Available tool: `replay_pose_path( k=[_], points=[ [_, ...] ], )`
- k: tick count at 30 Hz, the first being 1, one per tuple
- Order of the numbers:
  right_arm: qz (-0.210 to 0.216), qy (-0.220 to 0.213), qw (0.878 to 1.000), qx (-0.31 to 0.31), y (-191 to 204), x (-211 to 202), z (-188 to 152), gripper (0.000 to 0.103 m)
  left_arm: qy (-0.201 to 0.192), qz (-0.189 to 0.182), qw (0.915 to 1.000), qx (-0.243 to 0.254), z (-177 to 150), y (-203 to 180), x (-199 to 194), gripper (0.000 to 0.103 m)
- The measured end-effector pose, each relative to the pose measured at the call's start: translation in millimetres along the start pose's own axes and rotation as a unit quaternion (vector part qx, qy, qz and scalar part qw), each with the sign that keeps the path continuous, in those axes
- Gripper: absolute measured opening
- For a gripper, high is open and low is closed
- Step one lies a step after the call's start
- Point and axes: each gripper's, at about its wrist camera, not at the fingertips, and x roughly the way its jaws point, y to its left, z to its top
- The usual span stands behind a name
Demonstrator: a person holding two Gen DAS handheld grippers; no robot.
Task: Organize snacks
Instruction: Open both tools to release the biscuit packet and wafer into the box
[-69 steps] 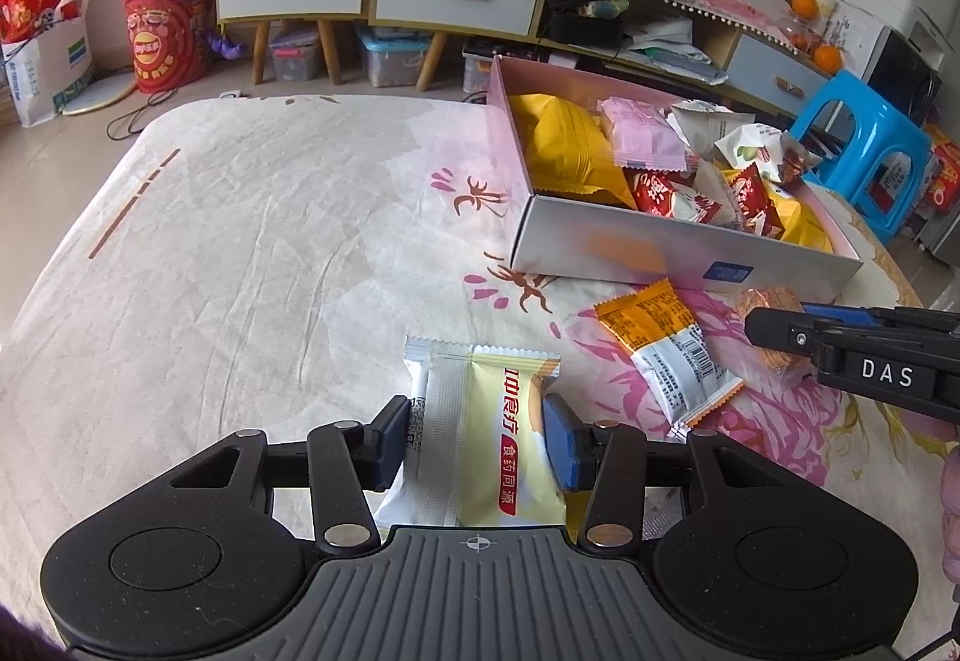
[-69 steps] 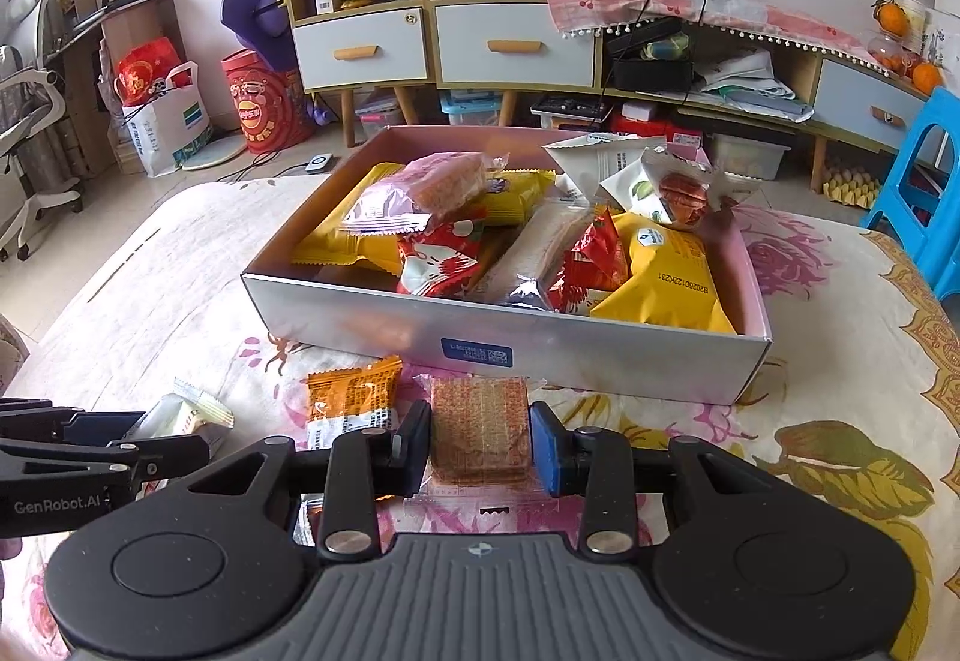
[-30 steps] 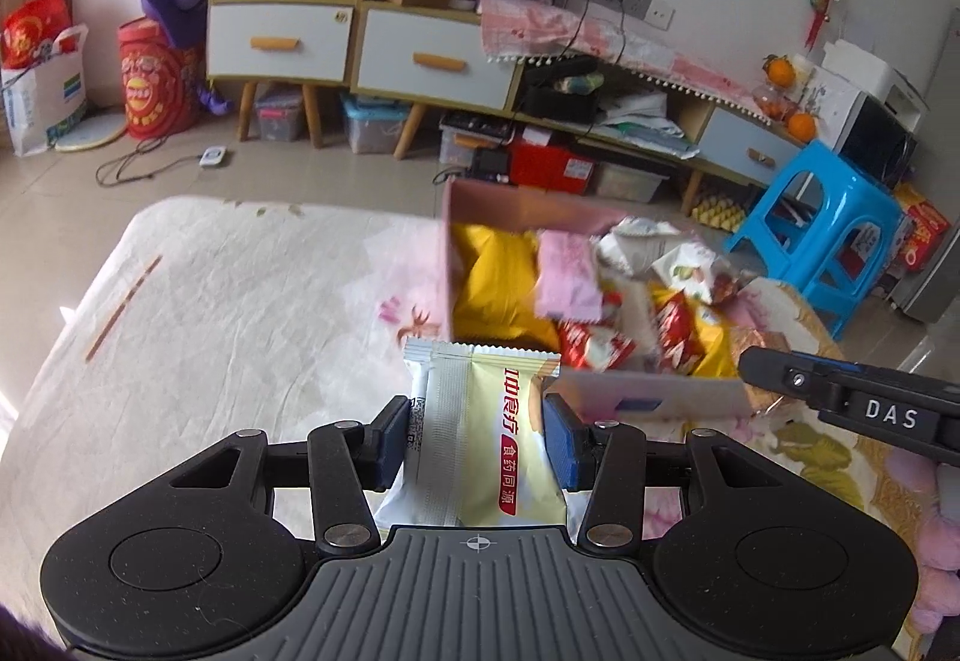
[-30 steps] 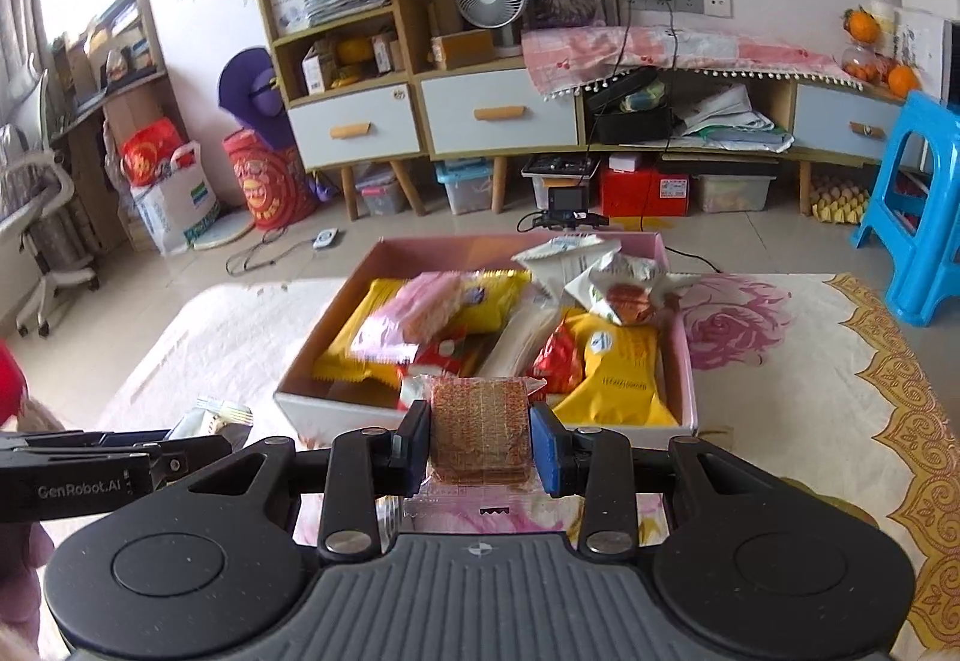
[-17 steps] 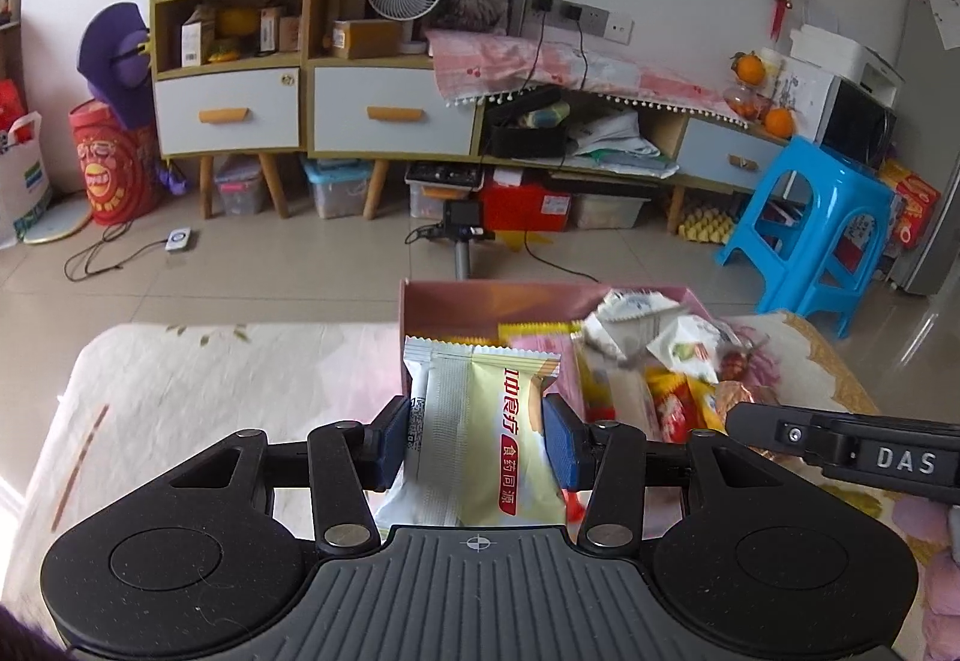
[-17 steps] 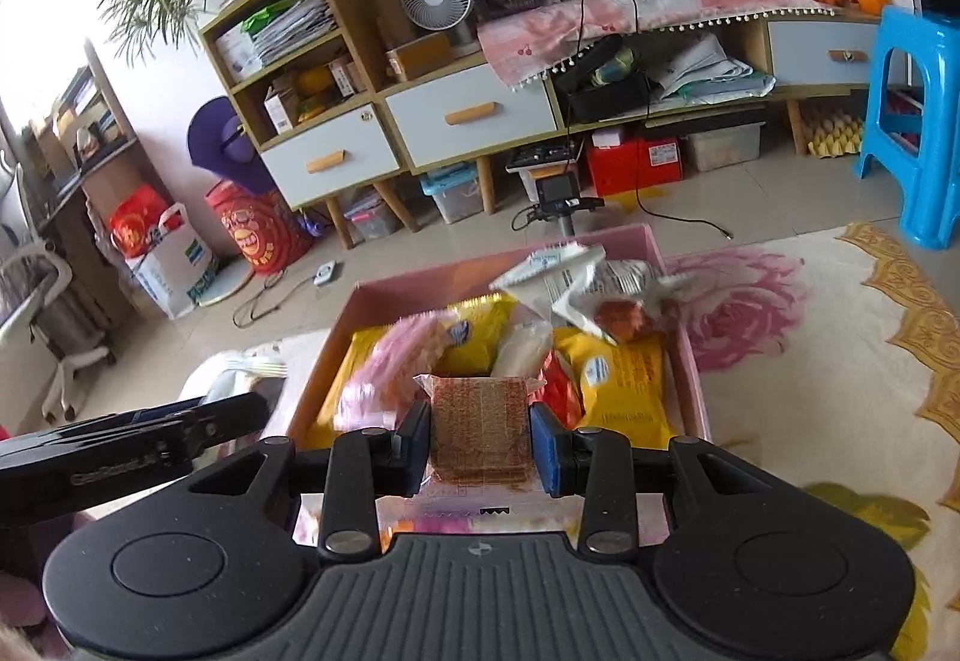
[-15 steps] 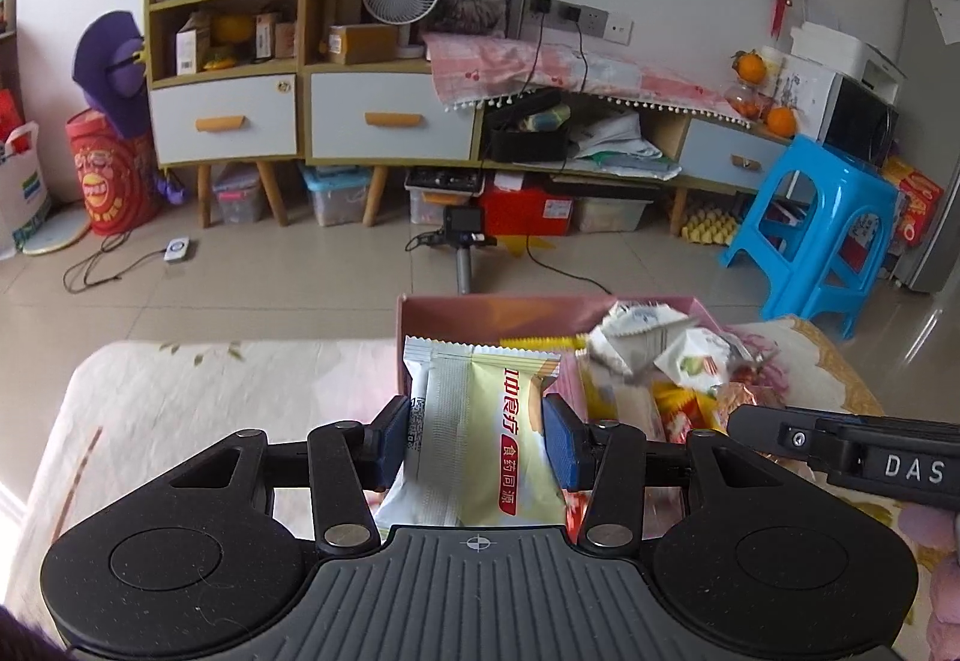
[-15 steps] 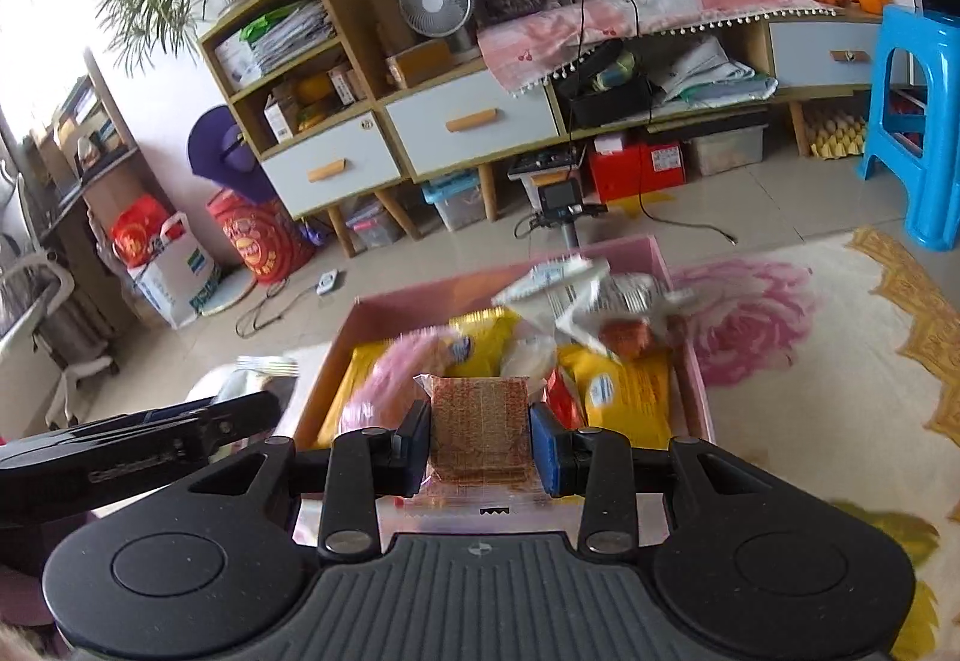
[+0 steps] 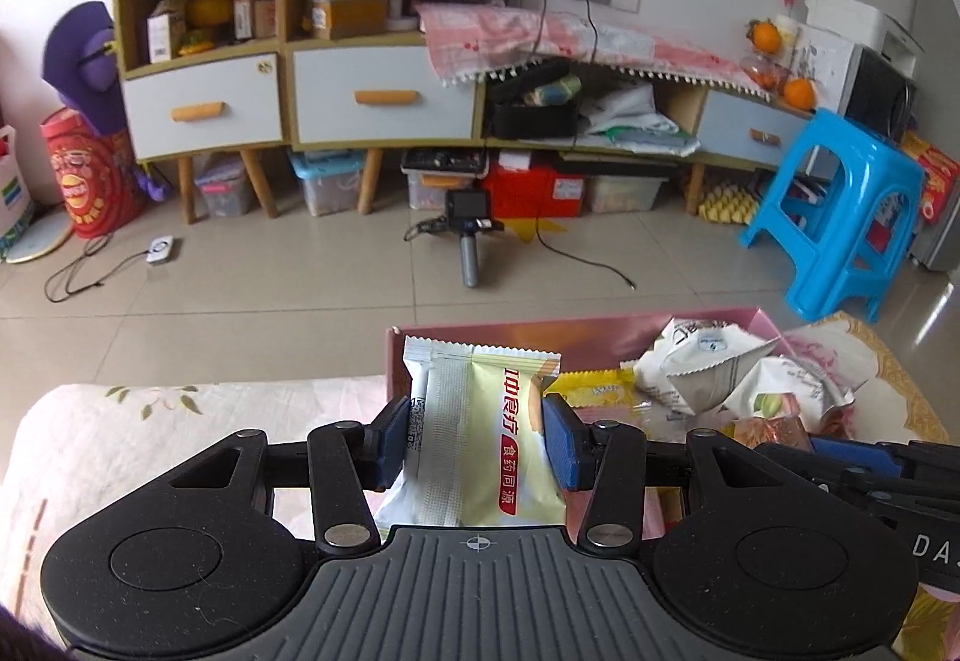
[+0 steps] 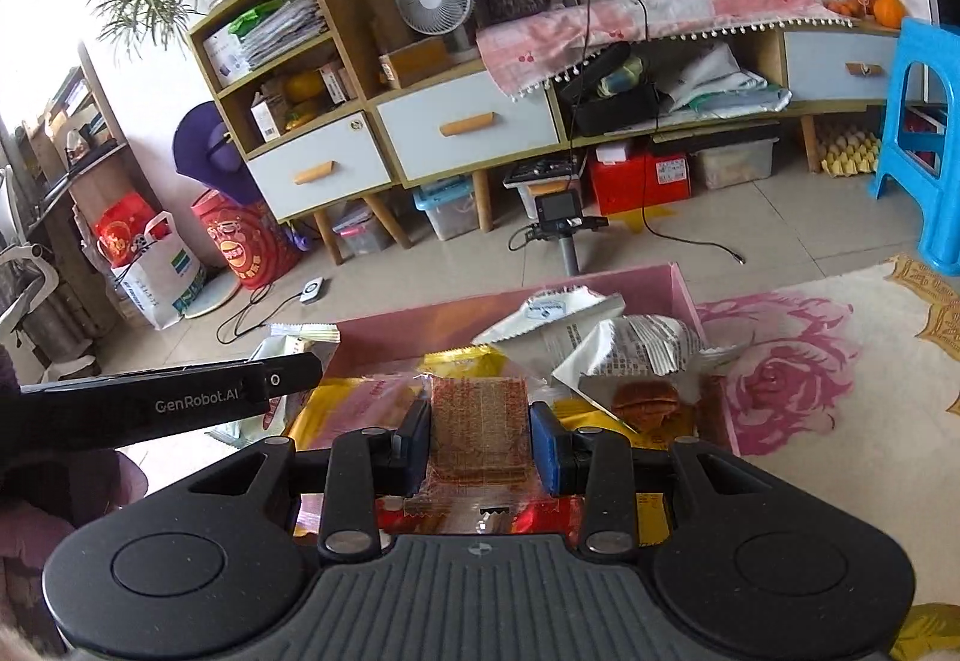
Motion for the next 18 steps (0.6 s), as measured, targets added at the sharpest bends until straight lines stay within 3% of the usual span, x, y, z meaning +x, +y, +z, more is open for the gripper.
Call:
replay_pose_path(
  k=[10, 13, 16, 18],
  points=[
    [0.006, -0.004, 1.000, 0.010, -7, 7, 2, 0.027, 0.007, -0.011, 0.9999, 0.001, 7, -1, 20, 0.047],
    [0.012, -0.012, 1.000, 0.014, -7, 7, 3, 0.033, 0.006, -0.016, 0.9999, 0.002, 7, -1, 20, 0.050],
    [0.018, -0.016, 1.000, 0.013, -7, 5, 4, 0.046, 0.000, -0.011, 0.9999, 0.006, 7, -4, 19, 0.058],
    [0.019, -0.017, 1.000, 0.006, -4, 5, 5, 0.048, -0.002, -0.012, 0.9999, 0.006, 7, -4, 16, 0.062]
  ],
)
